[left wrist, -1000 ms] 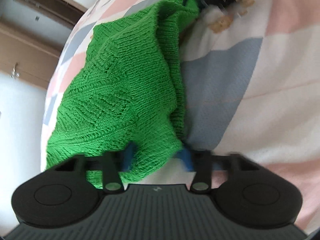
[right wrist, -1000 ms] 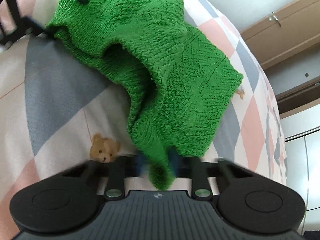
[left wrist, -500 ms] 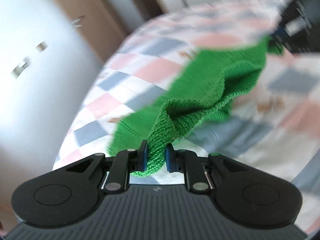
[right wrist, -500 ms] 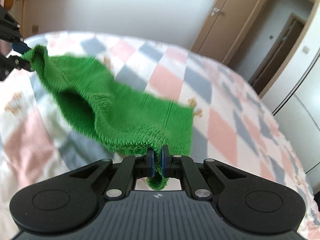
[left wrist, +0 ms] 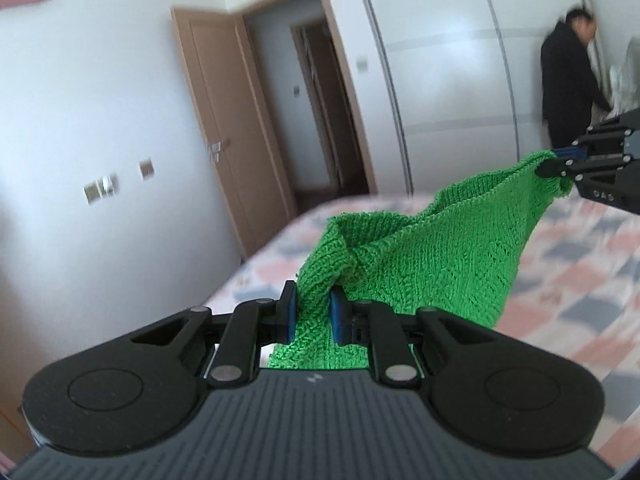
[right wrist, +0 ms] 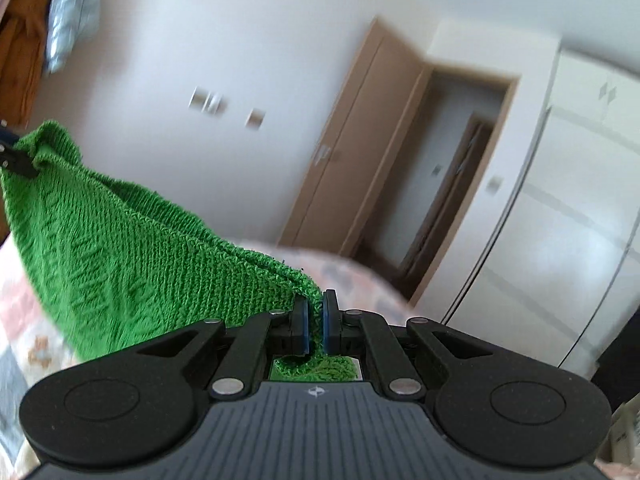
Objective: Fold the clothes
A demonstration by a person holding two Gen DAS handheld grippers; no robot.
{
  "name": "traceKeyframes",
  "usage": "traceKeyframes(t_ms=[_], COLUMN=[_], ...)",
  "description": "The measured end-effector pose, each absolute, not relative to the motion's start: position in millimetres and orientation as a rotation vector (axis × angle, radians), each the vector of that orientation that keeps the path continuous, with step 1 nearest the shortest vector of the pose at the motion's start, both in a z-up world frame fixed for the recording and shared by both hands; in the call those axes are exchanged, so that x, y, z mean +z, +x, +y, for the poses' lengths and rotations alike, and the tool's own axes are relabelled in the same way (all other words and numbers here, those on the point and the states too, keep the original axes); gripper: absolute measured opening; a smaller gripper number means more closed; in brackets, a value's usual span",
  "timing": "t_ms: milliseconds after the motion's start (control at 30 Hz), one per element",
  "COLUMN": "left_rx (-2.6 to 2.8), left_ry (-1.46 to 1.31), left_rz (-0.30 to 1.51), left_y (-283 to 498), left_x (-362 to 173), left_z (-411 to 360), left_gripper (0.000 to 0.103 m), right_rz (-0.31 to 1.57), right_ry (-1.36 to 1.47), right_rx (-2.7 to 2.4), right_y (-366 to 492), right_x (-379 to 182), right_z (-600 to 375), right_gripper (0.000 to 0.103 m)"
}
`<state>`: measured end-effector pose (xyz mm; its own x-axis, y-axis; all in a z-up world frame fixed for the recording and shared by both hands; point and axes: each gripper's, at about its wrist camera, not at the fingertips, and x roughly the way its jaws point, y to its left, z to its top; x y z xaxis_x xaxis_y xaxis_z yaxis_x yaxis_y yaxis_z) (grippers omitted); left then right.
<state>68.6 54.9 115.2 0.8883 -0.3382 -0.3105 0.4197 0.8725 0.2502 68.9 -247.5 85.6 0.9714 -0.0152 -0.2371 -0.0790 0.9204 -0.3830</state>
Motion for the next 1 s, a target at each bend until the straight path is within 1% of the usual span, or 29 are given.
traceKeyframes(t_ms=[200, 367, 433, 500, 600, 633, 667, 700, 733, 767, 800, 900, 1000], left_rx=[-0.471, -0.491, -0.470, -0.422, -0.335, -0.300, -0.259, -0.218, -0.176, -0.134, -0.106, -0.108, -0.181], left_ry=[0.241, 0.141, 0.124, 0.110, 0.078, 0.073, 0.077, 0.081, 0.085, 0.088, 0.090, 0.108, 0.192], left_rz=[0.168, 0.159, 0.180, 0.245, 0.409, 0.472, 0.542, 0.611, 0.680, 0.748, 0.810, 0.943, 1.024], left_y=[31, 26, 32, 48, 89, 105, 121, 138, 155, 171, 185, 210, 230], left_x=[169, 192, 190, 176, 137, 121, 99, 78, 57, 35, 16, -27, -61], left_z=[49, 56, 60, 62, 77, 83, 91, 98, 106, 114, 122, 148, 152], left_gripper=[0.014, 0.014, 0.014, 0.014, 0.017, 0.018, 0.022, 0.021, 0.021, 0.021, 0.019, 0.020, 0.022], right_rz=[0.124, 0.058, 0.064, 0.104, 0.233, 0.308, 0.379, 0.443, 0.500, 0.550, 0.596, 0.708, 0.871], right_ry=[-0.384, -0.394, -0.406, -0.412, -0.423, -0.426, -0.419, -0.407, -0.397, -0.384, -0.365, -0.244, -0.001], right_rx=[-0.033, -0.042, -0.023, 0.020, 0.100, 0.131, 0.158, 0.170, 0.178, 0.192, 0.203, 0.197, 0.142], right_y=[47, 73, 97, 123, 183, 207, 230, 249, 264, 276, 283, 281, 254], right_x=[143, 172, 178, 179, 149, 133, 115, 96, 77, 60, 45, 3, -45], right_z=[-270, -268, -261, -247, -211, -198, -186, -174, -163, -153, -144, -134, -154], right_gripper=[0.004, 0.004, 0.004, 0.005, 0.007, 0.012, 0.028, 0.061, 0.074, 0.078, 0.076, 0.076, 0.076])
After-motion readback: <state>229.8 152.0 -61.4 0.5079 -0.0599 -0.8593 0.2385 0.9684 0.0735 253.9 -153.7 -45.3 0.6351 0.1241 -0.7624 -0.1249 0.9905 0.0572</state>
